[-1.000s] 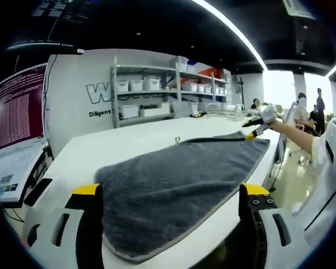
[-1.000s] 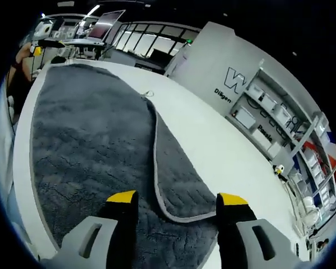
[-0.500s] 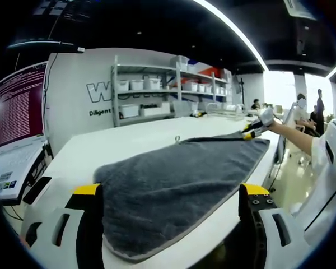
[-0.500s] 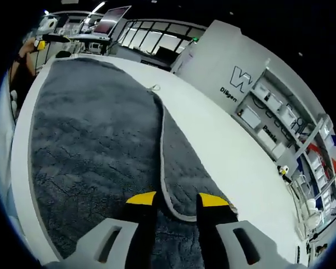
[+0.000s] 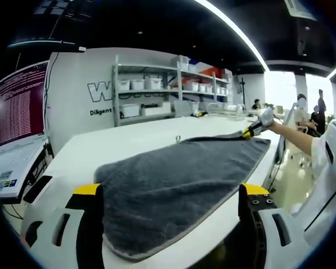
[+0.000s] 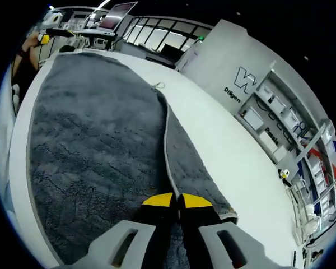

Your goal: Open the folded towel by lifting each exposed corner and separating the folded layers until the towel lies flat within the target outline without major curled edges

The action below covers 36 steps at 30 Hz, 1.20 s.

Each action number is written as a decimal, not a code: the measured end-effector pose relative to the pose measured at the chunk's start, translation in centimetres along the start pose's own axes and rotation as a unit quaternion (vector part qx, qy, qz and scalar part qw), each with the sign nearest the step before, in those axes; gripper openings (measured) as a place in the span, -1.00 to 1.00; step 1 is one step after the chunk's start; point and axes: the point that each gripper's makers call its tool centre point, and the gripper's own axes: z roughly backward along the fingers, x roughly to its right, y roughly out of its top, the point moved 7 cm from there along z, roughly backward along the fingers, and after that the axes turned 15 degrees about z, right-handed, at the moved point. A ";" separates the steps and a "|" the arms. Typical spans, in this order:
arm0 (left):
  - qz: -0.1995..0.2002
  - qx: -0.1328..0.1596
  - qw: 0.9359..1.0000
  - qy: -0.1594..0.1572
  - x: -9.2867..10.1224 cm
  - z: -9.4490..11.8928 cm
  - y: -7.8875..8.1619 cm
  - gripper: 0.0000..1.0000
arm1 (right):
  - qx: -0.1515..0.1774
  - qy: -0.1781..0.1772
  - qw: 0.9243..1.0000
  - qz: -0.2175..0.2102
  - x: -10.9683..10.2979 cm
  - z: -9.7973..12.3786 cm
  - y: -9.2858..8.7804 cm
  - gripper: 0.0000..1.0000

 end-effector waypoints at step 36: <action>-0.002 -0.014 1.000 0.003 -0.1 -1.1 -0.4 0.95 | -0.040 -0.148 0.988 -0.030 11.8 -2.2 2.3 -1.00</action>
